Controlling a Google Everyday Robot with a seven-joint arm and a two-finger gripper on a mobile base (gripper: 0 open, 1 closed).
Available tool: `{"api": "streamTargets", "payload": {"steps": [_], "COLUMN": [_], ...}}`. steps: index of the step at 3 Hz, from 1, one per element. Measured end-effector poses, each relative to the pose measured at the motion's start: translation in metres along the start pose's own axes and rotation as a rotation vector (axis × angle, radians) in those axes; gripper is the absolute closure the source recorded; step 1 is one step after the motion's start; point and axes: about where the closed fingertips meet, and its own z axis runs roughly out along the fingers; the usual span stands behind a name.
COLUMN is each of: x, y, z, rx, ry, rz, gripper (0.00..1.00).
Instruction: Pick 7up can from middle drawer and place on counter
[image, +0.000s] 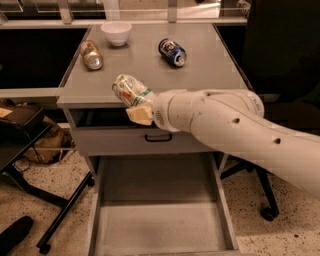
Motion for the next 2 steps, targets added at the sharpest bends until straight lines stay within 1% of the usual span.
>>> {"api": "streamTargets", "payload": {"steps": [1, 2], "x": [-0.035, -0.051], "y": [-0.026, -0.047], "z": [0.015, 0.036], "rx": [0.043, 0.083], "ry": [-0.021, -0.028], "rz": [-0.059, -0.093], "gripper": [1.0, 1.0]}}
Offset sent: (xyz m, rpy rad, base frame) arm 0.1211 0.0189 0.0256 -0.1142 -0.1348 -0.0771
